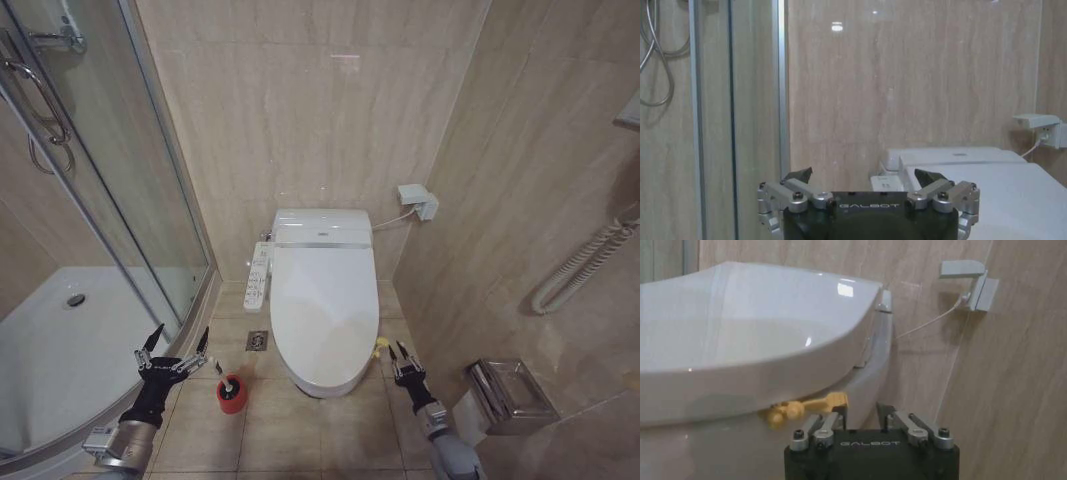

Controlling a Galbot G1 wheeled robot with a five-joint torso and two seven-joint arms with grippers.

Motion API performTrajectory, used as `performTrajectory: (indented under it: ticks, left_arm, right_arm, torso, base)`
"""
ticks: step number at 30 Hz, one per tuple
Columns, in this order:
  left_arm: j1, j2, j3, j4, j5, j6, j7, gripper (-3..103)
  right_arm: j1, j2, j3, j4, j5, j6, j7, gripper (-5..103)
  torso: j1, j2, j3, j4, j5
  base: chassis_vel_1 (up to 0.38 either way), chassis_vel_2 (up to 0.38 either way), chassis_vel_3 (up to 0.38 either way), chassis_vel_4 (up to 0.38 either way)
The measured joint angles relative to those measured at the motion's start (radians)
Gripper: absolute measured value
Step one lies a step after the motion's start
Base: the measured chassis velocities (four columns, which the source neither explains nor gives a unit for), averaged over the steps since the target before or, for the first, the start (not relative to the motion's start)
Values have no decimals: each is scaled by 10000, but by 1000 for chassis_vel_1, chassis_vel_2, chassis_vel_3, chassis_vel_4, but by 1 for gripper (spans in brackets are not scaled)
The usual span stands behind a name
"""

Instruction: Open the toilet lid, clean the toilet bowl with a toilet brush, close the toilet lid, and flush.

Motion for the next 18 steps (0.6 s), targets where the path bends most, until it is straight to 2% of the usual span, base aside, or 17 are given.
performTrajectory:
  ticks: [6, 7, 14, 15, 18]
  left_arm:
    - [0, 0, 0, 0, 0, 0, 0, 100]
    - [0, 0, 0, 0, 0, 0, 0, 100]
    - [0, 0, 0, 0, 0, 0, 0, 100]
    - [0, 0, 0, 0, 0, 0, 0, 100]
    - [0, 0, 0, 0, 0, 0, 0, 100]
  right_arm:
    - [5, 103, -29, -19, -27, -3, -1, 30]
    - [5, 121, -47, -33, -51, -3, -8, 57]
    - [50, 171, -83, -83, -159, -2, 1, 57]
    - [81, 188, -87, -95, -170, -1, 5, 84]
    - [161, 239, -92, -126, -178, -1, 17, 84]
  torso:
    - [0, 0, 1, 1, 0]
    - [0, 0, 1, 1, 0]
    - [0, 0, 1, -3, -3]
    - [0, 0, 0, -4, -4]
    - [-1, 0, 0, -4, -6]
  base:
    - [0, 0, 0, 0]
    - [0, 0, 0, 0]
    - [0, 0, 0, 0]
    - [0, 0, 0, 0]
    - [0, 0, 0, 0]
